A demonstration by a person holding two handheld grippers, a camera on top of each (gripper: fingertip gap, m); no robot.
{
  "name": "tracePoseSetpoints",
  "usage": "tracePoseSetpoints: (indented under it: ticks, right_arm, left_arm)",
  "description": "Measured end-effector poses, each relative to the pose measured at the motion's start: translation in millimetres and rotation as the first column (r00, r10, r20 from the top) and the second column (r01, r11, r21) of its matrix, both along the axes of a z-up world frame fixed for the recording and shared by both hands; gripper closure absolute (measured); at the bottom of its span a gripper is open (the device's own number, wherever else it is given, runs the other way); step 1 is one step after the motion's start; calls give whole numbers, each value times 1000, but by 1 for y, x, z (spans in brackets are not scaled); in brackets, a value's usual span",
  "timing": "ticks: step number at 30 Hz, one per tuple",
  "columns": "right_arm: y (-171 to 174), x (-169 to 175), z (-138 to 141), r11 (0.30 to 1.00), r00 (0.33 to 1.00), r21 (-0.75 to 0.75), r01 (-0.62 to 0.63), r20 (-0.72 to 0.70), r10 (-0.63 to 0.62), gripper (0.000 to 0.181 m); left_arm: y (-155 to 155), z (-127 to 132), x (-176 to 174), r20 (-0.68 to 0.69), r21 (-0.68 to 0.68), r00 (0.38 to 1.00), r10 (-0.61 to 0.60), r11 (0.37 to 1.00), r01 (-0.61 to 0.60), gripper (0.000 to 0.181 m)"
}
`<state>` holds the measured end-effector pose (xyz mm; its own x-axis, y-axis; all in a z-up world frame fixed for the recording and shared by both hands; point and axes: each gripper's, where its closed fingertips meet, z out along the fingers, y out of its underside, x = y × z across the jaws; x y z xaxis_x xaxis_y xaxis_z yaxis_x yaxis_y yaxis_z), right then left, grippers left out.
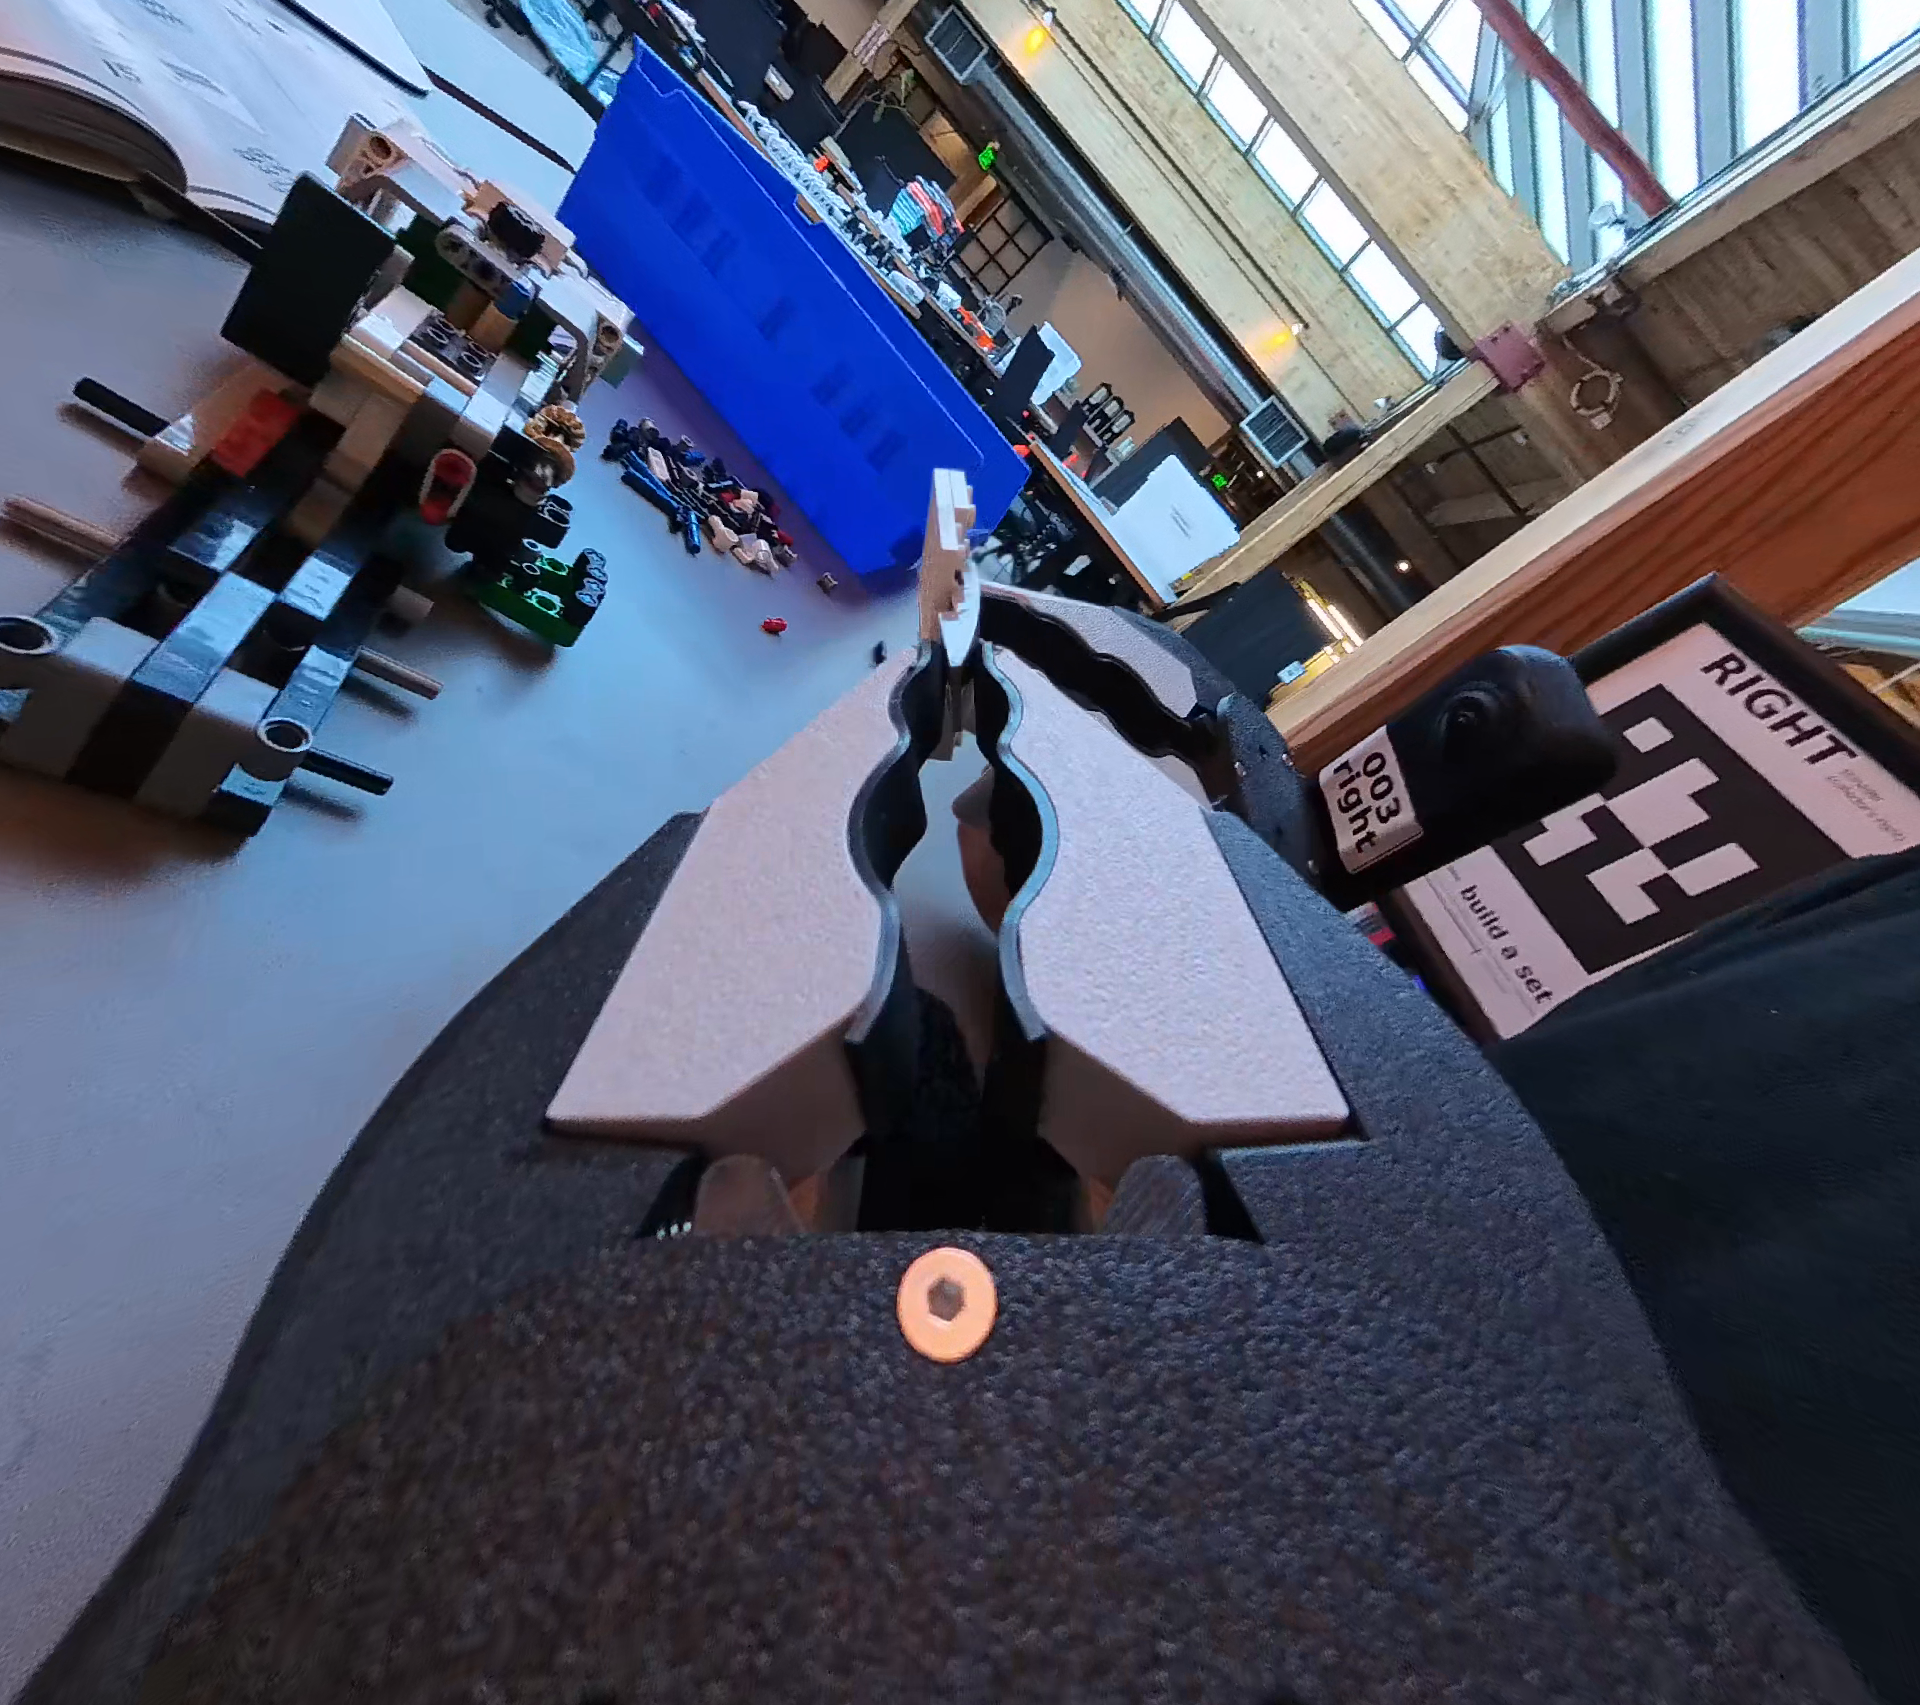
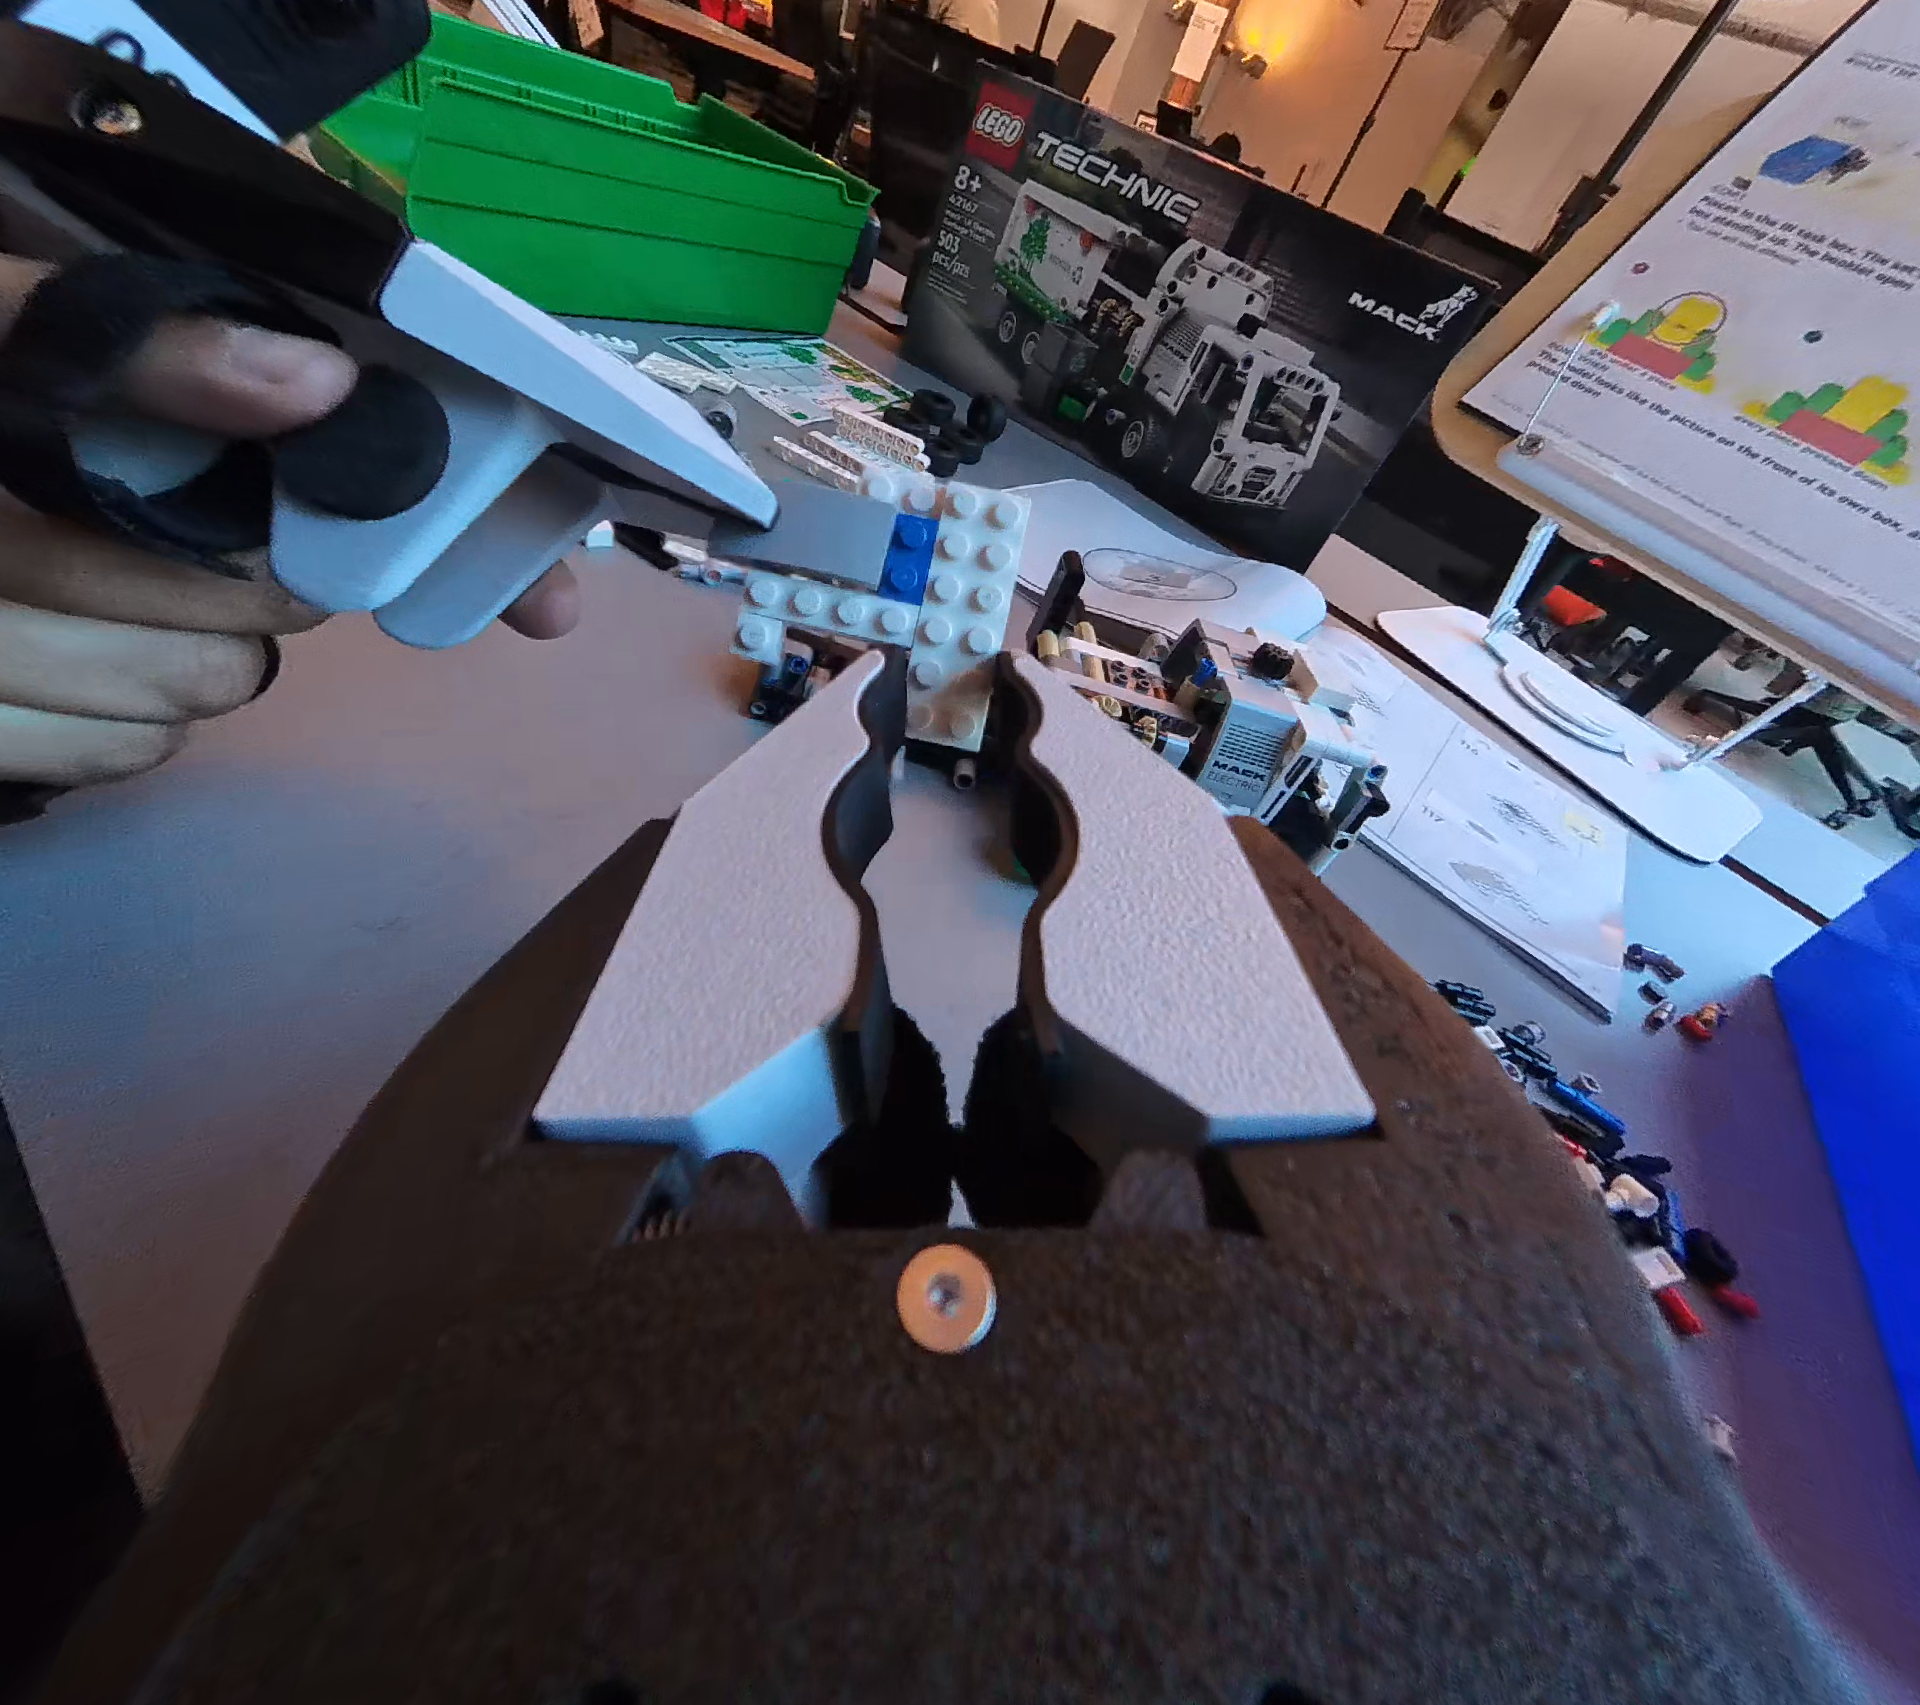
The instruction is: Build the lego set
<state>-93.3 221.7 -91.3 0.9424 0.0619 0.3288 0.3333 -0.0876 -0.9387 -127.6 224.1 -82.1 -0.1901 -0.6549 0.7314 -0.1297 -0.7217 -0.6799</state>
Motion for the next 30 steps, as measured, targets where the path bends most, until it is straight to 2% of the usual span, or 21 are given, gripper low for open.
tracePoseSetpoints:
  ticks: [15,30]
  right_arm:
    - [-2,-1,-3,1000,999,-7,10,32,-10,165]
    - [-5,-4,2,1000,1000,23,-17,21,16,165]
  left_arm:
    - [-5,-2,5,-34,83,999,-8,996,11,178]
    - [1,-2,5,-5,16,1000,-1,1000,1,177]
